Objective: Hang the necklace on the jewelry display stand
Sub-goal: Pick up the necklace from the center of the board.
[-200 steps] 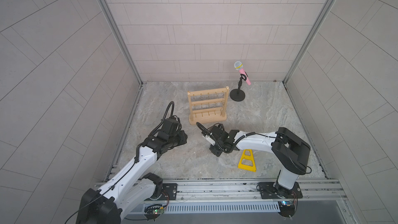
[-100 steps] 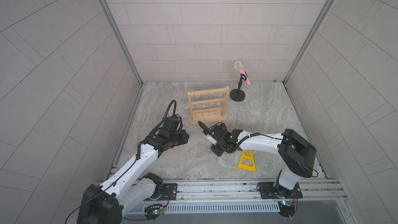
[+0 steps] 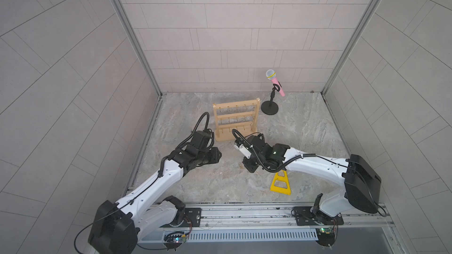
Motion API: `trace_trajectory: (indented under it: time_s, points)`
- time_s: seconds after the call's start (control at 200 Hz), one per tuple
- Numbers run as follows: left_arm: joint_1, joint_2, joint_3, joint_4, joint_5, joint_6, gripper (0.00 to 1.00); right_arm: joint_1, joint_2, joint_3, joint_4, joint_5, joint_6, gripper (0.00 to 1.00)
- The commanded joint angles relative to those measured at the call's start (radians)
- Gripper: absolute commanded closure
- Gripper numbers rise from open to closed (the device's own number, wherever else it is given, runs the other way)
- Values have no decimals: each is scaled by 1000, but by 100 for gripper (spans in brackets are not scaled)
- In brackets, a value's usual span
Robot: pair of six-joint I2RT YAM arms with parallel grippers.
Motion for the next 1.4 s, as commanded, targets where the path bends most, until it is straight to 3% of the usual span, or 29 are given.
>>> trace_trajectory:
  time_s: [0.0,0.21,0.745,1.156,1.396]
  points:
    - [2,-2,8,16,-22,-18,70,-5,52,3,-1,-34,1,83]
    - [16,-27,-6,11,-54,-27,70,-5,180,7,48,-37,-3,70]
    - [27,-9,-17,14,-42,-17,70,-3,288,49,55,-19,-21,70]
    - [35,-42,-20,-7,-57,-6,70,20,295,30,-10,53,-6,90]
    - [35,-24,-1,-14,-26,20,70,19,217,66,-9,59,6,95]
